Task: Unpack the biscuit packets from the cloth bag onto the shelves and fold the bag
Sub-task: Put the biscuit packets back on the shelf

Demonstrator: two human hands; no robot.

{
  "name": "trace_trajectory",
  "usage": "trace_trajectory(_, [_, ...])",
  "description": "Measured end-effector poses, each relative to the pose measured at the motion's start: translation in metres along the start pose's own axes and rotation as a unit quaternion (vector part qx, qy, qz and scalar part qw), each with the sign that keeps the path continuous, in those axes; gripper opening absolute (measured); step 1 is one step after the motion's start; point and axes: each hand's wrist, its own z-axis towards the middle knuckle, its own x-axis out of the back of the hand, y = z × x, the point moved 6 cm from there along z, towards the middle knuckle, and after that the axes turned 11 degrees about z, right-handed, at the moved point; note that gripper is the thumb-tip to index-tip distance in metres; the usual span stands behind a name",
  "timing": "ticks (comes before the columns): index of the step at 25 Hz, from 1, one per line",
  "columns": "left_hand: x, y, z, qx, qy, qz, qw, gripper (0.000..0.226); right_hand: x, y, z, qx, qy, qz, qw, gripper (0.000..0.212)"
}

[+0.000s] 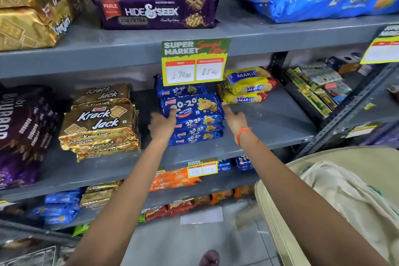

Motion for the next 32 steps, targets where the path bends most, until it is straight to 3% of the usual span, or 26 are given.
trace_trajectory(2, [0.002,0.019,-0.029,-0.111,0.124,0.15,0.974,0.083,0.022,-0.001,-0.007,0.021,0.015,-0.036,0.999,0.063])
trace_trajectory(4, [-0.008,0.043,-0.072,-0.235,0.196,0.155,0.939,0.078,0.049,0.0,-0.02,0.014,0.017,-0.052,0.998,0.055])
trace_trajectory(5, [-0.023,0.054,-0.096,-0.282,0.186,0.143,0.93,0.073,0.067,0.0,-0.029,0.015,0.015,-0.05,0.999,0.046])
trace_trajectory(7, [-0.064,0.066,-0.141,-0.337,0.109,0.127,0.926,0.066,0.107,0.0,-0.056,0.017,0.024,-0.027,0.999,0.025])
trace_trajectory(9, [-0.116,0.07,-0.185,-0.375,0.012,0.144,0.916,0.062,0.157,0.009,-0.083,0.03,0.058,0.011,0.998,0.031])
trace_trajectory(13, [-0.214,0.07,-0.272,-0.43,-0.144,0.174,0.874,0.049,0.27,0.052,-0.153,0.011,0.158,0.03,0.987,0.019])
trace_trajectory(15, [-0.265,0.068,-0.329,-0.459,-0.227,0.188,0.838,0.046,0.343,0.091,-0.199,-0.018,0.259,0.06,0.964,0.028])
trace_trajectory(20, [-0.363,0.051,-0.48,-0.499,-0.418,0.228,0.724,0.043,0.473,0.18,-0.349,-0.076,0.515,0.025,0.853,0.061])
trace_trajectory(23, [-0.406,0.025,-0.571,-0.533,-0.511,0.277,0.615,0.052,0.501,0.234,-0.43,-0.114,0.605,0.027,0.788,0.064])
trace_trajectory(26, [-0.434,-0.01,-0.644,-0.546,-0.58,0.321,0.512,0.074,0.497,0.293,-0.496,-0.172,0.673,0.034,0.718,0.071])
trace_trajectory(28, [-0.45,-0.027,-0.679,-0.553,-0.6,0.35,0.46,0.091,0.483,0.329,-0.527,-0.209,0.714,0.096,0.661,0.083])
trace_trajectory(30, [-0.466,-0.044,-0.703,-0.549,-0.613,0.385,0.419,0.096,0.465,0.363,-0.547,-0.232,0.736,0.237,0.59,0.092])
trace_trajectory(32, [-0.479,-0.064,-0.713,-0.522,-0.63,0.414,0.399,0.074,0.441,0.388,-0.545,-0.193,0.714,0.435,0.514,0.085])
